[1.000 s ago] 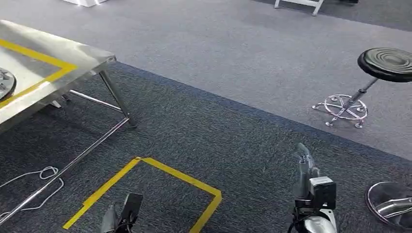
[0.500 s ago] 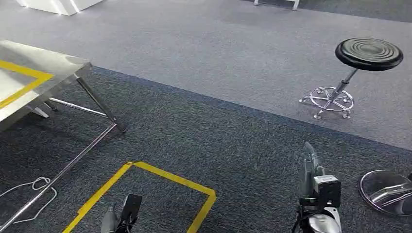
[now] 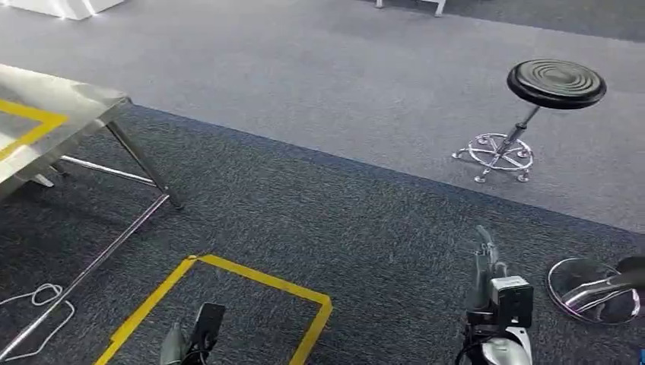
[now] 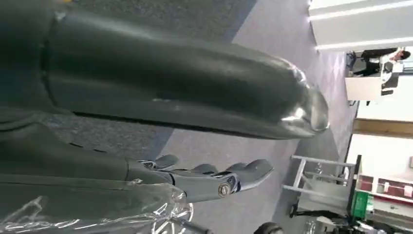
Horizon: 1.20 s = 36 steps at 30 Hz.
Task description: Take the parts from the cabinet and place them on the table.
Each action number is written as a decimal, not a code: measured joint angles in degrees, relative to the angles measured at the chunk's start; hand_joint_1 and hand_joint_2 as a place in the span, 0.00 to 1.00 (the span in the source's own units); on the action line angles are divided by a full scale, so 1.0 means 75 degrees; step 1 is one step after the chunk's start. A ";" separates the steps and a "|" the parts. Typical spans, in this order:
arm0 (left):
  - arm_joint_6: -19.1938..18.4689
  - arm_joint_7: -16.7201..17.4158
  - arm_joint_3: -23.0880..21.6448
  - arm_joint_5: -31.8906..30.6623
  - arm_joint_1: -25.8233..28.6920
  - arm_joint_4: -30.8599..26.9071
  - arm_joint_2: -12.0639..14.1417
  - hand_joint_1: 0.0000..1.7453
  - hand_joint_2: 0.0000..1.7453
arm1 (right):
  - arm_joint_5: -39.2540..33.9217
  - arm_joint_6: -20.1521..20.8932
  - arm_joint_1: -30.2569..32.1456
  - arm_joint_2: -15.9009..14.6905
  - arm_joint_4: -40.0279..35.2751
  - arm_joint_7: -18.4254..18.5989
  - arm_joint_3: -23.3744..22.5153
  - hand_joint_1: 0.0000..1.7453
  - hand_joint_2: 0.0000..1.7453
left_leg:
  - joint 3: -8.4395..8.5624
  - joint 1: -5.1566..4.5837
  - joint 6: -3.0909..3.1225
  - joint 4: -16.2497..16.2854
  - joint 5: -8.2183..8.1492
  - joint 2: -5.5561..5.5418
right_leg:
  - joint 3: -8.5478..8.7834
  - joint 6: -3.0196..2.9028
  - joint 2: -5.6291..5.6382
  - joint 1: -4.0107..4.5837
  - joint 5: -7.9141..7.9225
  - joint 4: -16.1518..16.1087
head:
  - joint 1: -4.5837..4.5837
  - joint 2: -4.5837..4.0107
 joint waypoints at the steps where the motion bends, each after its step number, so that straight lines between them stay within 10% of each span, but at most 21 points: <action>1: 0.0000 0.0009 0.0000 0.0003 0.0005 0.0000 0.0006 0.00 0.00 | 0.0006 0.0003 0.0009 0.0000 0.0000 0.0023 -0.0023 0.00 0.00 | 0.0006 0.0001 -0.0001 0.0000 -0.0001 0.0037 | 0.0003 0.0018 -0.0014 -0.0016 0.0130 -0.0033 | -0.0009 0.0000; 4: 0.0000 0.0017 0.0006 0.0111 -0.0037 -0.0003 0.0011 0.00 0.00 | 0.0012 0.0123 -0.0164 0.0000 0.0015 0.0114 -0.0023 0.00 0.00 | 0.0037 0.0012 -0.0053 0.0009 -0.0031 0.0143 | 0.0859 0.0048 -0.0190 -0.0082 0.1066 -0.1757 | -0.0003 0.0000; 5: -0.0009 0.0017 0.0011 0.0172 -0.0062 -0.0003 0.0038 0.00 0.00 | 0.0014 0.0157 -0.0297 0.0014 0.0049 0.0140 -0.0009 0.00 0.00 | 0.0041 -0.0018 -0.0095 0.0019 -0.0043 0.0177 | 0.1043 0.0058 -0.0390 -0.0067 0.1042 -0.2160 | 0.0003 0.0000; 10: -0.0111 0.0014 0.0017 0.0227 -0.0102 -0.0003 0.0143 0.00 0.00 | 0.0058 0.0076 -0.0722 0.0117 0.0184 0.0259 0.0079 0.00 0.00 | 0.0055 -0.0031 -0.0284 0.0059 -0.0096 0.0414 | 0.1113 -0.0248 -0.0128 -0.0003 0.1067 -0.2264 | -0.0026 0.0000; 11: -0.0119 0.0014 0.0020 0.0224 -0.0109 -0.0003 0.0152 0.00 0.00 | 0.0055 0.0058 -0.0732 0.0128 0.0195 0.0268 0.0108 0.00 0.00 | -0.0010 -0.0008 -0.0343 0.0217 -0.0248 0.0239 | 0.1120 -0.0285 -0.0078 -0.0035 0.1086 -0.2274 | -0.0044 0.0000; 15: -0.0117 0.0070 0.0020 0.0204 -0.0082 -0.0003 0.0178 0.00 0.00 | 0.0000 -0.0064 -0.0726 0.0146 0.0198 0.0268 0.0175 0.00 0.00 | -0.1052 0.0004 -0.0381 0.2439 -0.1253 -0.0037 | 0.1118 -0.0350 0.0191 -0.0029 0.1086 -0.2269 | -0.0082 0.0000; 18: -0.0117 0.0102 0.0020 0.0201 -0.0079 -0.0003 0.0189 0.00 0.00 | -0.0015 -0.0111 -0.0676 0.0146 0.0195 0.0268 0.0175 0.00 0.00 | -0.0809 0.0001 -0.0282 0.1741 -0.0547 -0.0105 | 0.1129 -0.0348 0.0497 -0.0014 0.1087 -0.2263 | -0.0082 0.0000; 20: -0.0117 0.0102 0.0017 0.0195 -0.0095 -0.0003 0.0210 0.00 0.00 | -0.0026 -0.0146 -0.0675 0.0149 0.0187 0.0262 0.0181 0.00 0.00 | -0.0229 0.0005 -0.0168 0.0489 0.0097 -0.0661 | 0.1142 -0.0339 0.0677 -0.0041 0.1092 -0.2264 | -0.0082 0.0000; 21: -0.0117 0.0102 0.0017 0.0195 -0.0093 -0.0003 0.0221 0.00 0.00 | -0.0044 -0.0169 -0.0677 0.0149 0.0187 0.0265 0.0190 0.00 0.00 | -0.0098 0.0026 -0.0106 0.0248 0.0059 -0.0824 | 0.1112 -0.0302 0.0775 0.0020 0.1082 -0.2210 | -0.0076 0.0000; 25: -0.0137 0.0096 0.0015 0.0186 -0.0109 -0.0006 0.0210 0.00 0.00 | -0.0090 -0.0312 -0.0444 0.0163 0.0014 0.0259 0.0181 0.00 0.00 | -0.0022 0.0053 -0.0126 0.0053 -0.0005 -0.0512 | 0.0934 -0.0114 0.1090 -0.0026 0.1139 -0.2279 | -0.0079 0.0000; 28: -0.0163 0.0093 0.0006 0.0151 -0.0113 -0.0006 0.0189 0.00 0.00 | -0.0125 -0.0414 -0.0376 0.0163 -0.0067 0.0256 0.0169 0.00 0.00 | 0.0007 0.0056 -0.0051 -0.0007 0.0007 -0.0197 | 0.0438 -0.0057 0.0089 -0.0007 0.0495 -0.1186 | 0.0020 0.0000; 31: -0.0163 0.0108 0.0006 0.0128 -0.0054 -0.0006 0.0219 0.00 0.00 | -0.0114 -0.0583 -0.0201 0.0189 -0.0120 0.0245 0.0157 0.00 0.00 | 0.0004 0.0037 -0.0044 -0.0002 -0.0020 0.0152 | -0.0169 0.0010 -0.0027 -0.0037 0.0089 0.0051 | 0.0020 0.0000; 34: -0.0172 0.0119 -0.0023 0.0038 -0.0053 -0.0006 0.0213 0.00 0.00 | -0.0003 -0.0781 0.0003 0.0189 -0.0219 0.0178 0.0090 0.00 0.00 | 0.0048 0.0037 -0.0091 0.0000 -0.0059 0.0434 | 0.0598 0.0010 -0.0202 -0.0044 0.0895 -0.1351 | 0.0023 0.0000; 36: -0.0178 0.0122 -0.0038 0.0017 -0.0051 -0.0006 0.0224 0.00 0.00 | 0.0023 -0.0848 0.0015 0.0204 -0.0323 0.0154 0.0073 0.00 0.00 | 0.0089 -0.0046 -0.0183 0.0015 -0.0120 0.0589 | 0.1138 -0.0041 -0.0785 0.0085 0.0974 -0.2269 | 0.0038 0.0000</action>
